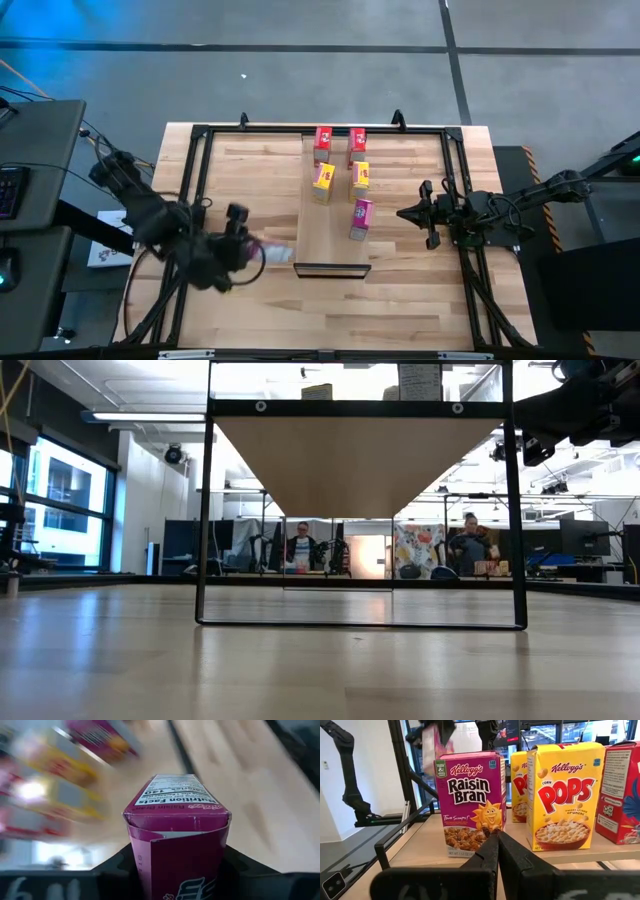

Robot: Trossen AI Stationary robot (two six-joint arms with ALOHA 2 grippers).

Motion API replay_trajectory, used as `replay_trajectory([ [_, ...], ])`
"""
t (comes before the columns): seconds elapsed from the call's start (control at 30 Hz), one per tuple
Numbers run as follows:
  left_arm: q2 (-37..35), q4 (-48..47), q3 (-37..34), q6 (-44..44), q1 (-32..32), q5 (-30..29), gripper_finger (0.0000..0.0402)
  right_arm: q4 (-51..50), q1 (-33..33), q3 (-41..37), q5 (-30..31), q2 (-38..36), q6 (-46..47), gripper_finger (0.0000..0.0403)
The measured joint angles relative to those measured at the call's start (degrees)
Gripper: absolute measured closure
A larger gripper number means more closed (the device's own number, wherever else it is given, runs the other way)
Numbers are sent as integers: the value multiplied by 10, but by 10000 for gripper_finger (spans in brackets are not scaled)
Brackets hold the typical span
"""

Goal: Stack cereal on shelf
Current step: Put the purple cereal box on the shelf aligned with the other purple cereal box

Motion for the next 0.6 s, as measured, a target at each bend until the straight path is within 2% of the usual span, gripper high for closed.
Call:
replay_trajectory([
  [0.07, 10, 17, 24, 53, 27, -24, 259, 0, 0, 0, 0, 0, 0, 403],
  [0.13, 27, 38, 38, 105, 54, -25, 259, 0, 0, 0, 0, 0, 0, 403],
  [0.4, 127, 43, 100, 233, 135, 41, 259, 0, 0, 0, 0, 0, -2, 403],
  [0.6, 160, 41, 117, 294, 165, 47, 259, 0, 0, 0, -1, 0, 0, 403],
])
